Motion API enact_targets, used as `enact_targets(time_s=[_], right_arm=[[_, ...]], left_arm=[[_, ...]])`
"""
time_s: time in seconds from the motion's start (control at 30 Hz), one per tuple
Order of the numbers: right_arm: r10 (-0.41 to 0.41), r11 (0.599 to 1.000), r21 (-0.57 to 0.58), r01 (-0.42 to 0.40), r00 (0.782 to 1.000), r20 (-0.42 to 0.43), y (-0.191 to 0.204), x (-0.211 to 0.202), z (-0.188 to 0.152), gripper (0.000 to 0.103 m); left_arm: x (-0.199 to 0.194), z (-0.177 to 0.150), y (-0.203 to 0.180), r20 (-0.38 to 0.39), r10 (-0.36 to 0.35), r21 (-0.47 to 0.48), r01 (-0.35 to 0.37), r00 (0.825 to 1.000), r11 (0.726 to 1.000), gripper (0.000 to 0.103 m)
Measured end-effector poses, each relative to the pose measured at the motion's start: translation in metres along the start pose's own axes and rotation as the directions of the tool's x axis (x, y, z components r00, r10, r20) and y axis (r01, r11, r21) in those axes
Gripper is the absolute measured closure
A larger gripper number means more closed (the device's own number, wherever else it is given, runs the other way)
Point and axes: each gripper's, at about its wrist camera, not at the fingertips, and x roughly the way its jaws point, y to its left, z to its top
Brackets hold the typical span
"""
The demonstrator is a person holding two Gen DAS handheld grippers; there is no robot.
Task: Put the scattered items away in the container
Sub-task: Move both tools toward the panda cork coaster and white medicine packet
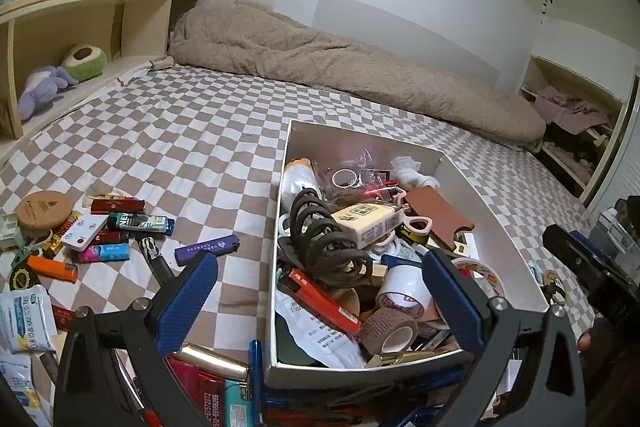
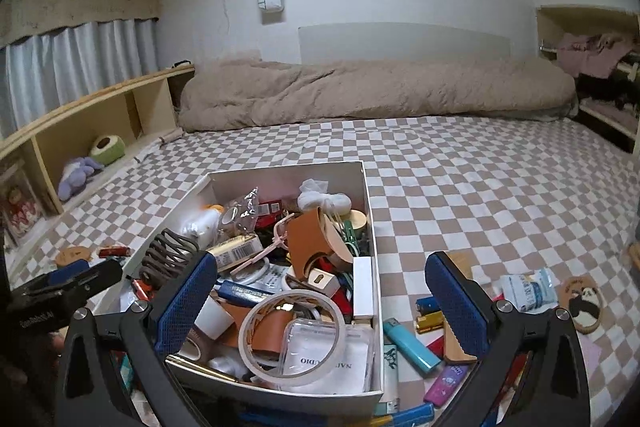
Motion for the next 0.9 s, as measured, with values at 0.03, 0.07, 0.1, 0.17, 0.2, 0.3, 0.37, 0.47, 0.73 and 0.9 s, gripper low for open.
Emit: enact_targets(time_s=[0.03,0.07,0.1,0.17,0.2,0.3,0.37,0.47,0.73,0.9], right_arm=[[-0.002,1.0,0.0,0.002,1.0,0.0,-0.001,0.0,0.0,0.0],[-0.005,1.0,0.0,0.005,1.0,0.002,-0.002,-0.001,0.0,0.0],[-0.008,1.0,-0.001,0.008,1.0,0.004,-0.004,-0.002,0.0,0.0],[-0.018,1.0,0.002,0.018,1.0,0.01,-0.008,-0.004,0.001,0.0],[-0.021,1.0,0.006,0.021,1.0,0.012,-0.011,-0.005,0.001,0.0],[-0.038,0.999,0.034,0.038,0.999,0.01,-0.023,-0.007,0.001,0.0],[-0.05,0.997,0.06,0.049,0.999,0.011,-0.033,-0.009,0.002,0.0],[-0.084,0.992,0.093,0.082,0.996,0.015,-0.049,-0.012,0.002,0.0],[-0.199,0.954,0.232,0.192,0.98,0.009,-0.108,-0.021,0.002,0.0],[-0.252,0.911,0.332,0.245,0.967,-0.02,-0.152,-0.023,-0.004,0.0]], left_arm=[[0.0,0.0,0.0,-0.002,0.003,0.002,-0.003,1.0,1.0,0.0],[0.001,0.0,0.0,-0.001,0.009,0.008,-0.009,1.0,1.0,0.0],[0.001,0.0,0.0,0.0,0.016,0.017,-0.016,1.0,1.0,0.0],[0.001,0.0,0.0,0.005,0.033,0.03,-0.033,0.999,0.999,0.0],[0.001,0.0,0.001,0.008,0.042,0.033,-0.042,0.999,0.999,0.0],[0.0,0.002,0.007,0.014,0.059,0.025,-0.059,0.998,0.998,0.0],[-0.003,0.004,0.012,0.023,0.073,0.012,-0.073,0.997,0.997,0.0],[-0.007,0.008,0.022,0.046,0.123,-0.007,-0.123,0.991,0.992,0.0],[-0.021,0.018,0.055,0.066,0.251,-0.058,-0.248,0.966,0.967,0.0],[-0.032,0.021,0.076,0.085,0.307,-0.081,-0.3,0.948,0.95,0.0]])
